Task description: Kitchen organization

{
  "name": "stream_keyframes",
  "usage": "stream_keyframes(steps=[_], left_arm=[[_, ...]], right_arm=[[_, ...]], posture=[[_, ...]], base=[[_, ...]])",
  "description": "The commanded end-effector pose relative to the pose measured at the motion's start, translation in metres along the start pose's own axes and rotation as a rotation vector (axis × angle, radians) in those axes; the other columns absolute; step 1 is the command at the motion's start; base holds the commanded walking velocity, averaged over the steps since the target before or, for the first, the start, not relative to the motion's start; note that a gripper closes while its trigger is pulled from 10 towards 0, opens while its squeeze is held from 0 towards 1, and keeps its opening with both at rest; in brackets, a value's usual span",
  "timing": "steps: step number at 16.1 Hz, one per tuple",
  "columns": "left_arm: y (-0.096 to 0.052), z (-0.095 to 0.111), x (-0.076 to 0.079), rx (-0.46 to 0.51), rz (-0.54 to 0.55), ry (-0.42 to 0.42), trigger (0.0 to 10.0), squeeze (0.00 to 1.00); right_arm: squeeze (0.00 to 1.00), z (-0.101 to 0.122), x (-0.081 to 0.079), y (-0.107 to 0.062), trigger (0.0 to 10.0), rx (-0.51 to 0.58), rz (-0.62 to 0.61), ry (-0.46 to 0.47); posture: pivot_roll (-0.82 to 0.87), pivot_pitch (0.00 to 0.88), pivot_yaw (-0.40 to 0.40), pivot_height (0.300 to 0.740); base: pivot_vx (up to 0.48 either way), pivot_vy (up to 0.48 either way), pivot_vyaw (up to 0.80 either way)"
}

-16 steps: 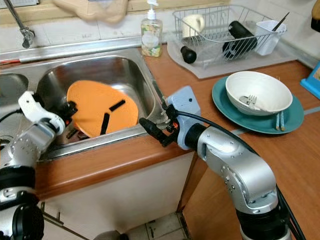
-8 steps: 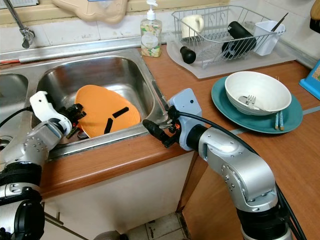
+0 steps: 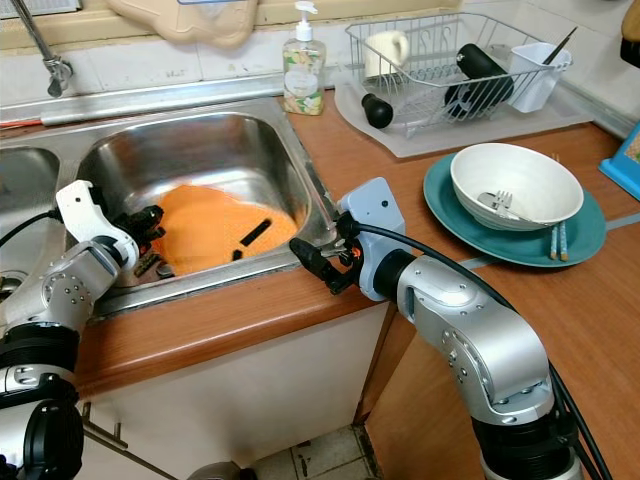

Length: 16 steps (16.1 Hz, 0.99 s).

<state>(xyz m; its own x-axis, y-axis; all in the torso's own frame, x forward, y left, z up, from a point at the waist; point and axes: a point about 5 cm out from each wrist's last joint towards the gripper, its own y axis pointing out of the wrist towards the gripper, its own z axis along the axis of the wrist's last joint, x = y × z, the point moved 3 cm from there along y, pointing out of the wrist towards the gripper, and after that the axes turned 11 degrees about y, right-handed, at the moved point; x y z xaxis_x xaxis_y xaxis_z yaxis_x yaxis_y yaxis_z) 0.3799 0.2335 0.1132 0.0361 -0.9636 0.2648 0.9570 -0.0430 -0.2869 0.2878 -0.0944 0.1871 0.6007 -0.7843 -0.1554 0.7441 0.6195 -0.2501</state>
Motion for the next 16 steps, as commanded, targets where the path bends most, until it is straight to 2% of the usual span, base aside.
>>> stream_keyframes(steps=[1, 4, 5, 7, 8, 9, 10, 11, 12, 13, 14, 15, 16], left_arm=[[-0.001, 0.004, -0.003, 0.004, 0.004, 0.034, 10.0, 1.00], [-0.005, 0.007, -0.008, 0.004, 0.011, 0.091, 10.0, 1.00], [-0.007, 0.011, -0.010, 0.013, 0.011, 0.146, 10.0, 1.00], [-0.017, 0.032, -0.002, 0.143, -0.020, 0.287, 10.0, 1.00], [-0.020, 0.038, 0.003, 0.181, -0.045, 0.295, 10.0, 1.00], [-0.027, 0.050, 0.010, 0.259, -0.066, 0.281, 10.0, 1.00], [-0.029, 0.052, 0.010, 0.274, -0.062, 0.284, 10.0, 1.00], [-0.034, 0.055, 0.018, 0.312, -0.086, 0.299, 10.0, 1.00], [-0.039, 0.056, 0.028, 0.355, -0.107, 0.340, 10.0, 1.00], [-0.041, 0.056, 0.032, 0.366, -0.119, 0.344, 10.0, 1.00], [-0.048, 0.054, 0.044, 0.388, -0.153, 0.365, 10.0, 1.00], [-0.056, 0.053, 0.058, 0.447, -0.147, 0.425, 10.0, 1.00], [-0.059, 0.053, 0.063, 0.488, -0.082, 0.459, 10.0, 1.00]], right_arm=[[0.00, -0.001, -0.001, 0.001, 10.0, -0.010, 0.003, -0.001], [0.00, -0.001, -0.002, 0.002, 10.0, -0.007, 0.004, 0.000], [0.00, 0.000, -0.002, 0.002, 10.0, -0.006, 0.003, 0.000], [0.00, 0.002, 0.002, 0.002, 10.0, 0.005, -0.019, -0.010], [0.00, 0.004, 0.004, 0.003, 10.0, 0.016, -0.031, -0.005], [0.67, 0.010, 0.011, 0.005, 10.0, 0.045, -0.064, 0.027], [0.67, 0.011, 0.012, 0.005, 10.0, 0.050, -0.073, 0.027], [1.00, 0.012, 0.018, 0.005, 10.0, 0.060, -0.101, 0.021], [1.00, 0.012, 0.021, 0.005, 10.0, 0.065, -0.119, 0.019], [1.00, 0.012, 0.021, 0.005, 10.0, 0.071, -0.122, 0.015], [1.00, 0.014, 0.023, 0.005, 10.0, 0.094, -0.137, 0.000], [1.00, 0.017, 0.024, 0.007, 10.0, 0.128, -0.162, -0.035], [1.00, 0.016, 0.022, 0.008, 10.0, 0.140, -0.159, -0.055]], posture=[[-0.10, 0.000, 0.040, 0.740], [-0.10, 0.000, 0.045, 0.740], [-0.10, 0.000, 0.046, 0.740], [-0.11, 0.000, 0.046, 0.740], [-0.11, 0.000, 0.046, 0.740], [-0.11, 0.000, 0.043, 0.740], [-0.11, 0.000, 0.043, 0.740], [-0.11, 0.000, 0.042, 0.740], [-0.10, 0.000, 0.043, 0.740], [-0.10, 0.000, 0.045, 0.740], [-0.10, 0.000, 0.050, 0.740], [-0.10, 0.000, 0.055, 0.740], [-0.09, 0.000, 0.056, 0.740]], base=[[0.000, 0.000, 0.00], [0.000, 0.000, 0.00], [0.000, 0.000, 0.00], [0.000, 0.000, 0.00], [0.000, 0.000, 0.00], [0.000, 0.000, 0.00], [0.000, 0.000, 0.00], [0.000, 0.000, 0.00], [0.000, 0.000, 0.00], [0.000, 0.000, 0.00], [0.000, 0.000, 0.00], [0.000, 0.000, 0.00], [0.000, 0.000, 0.00]])
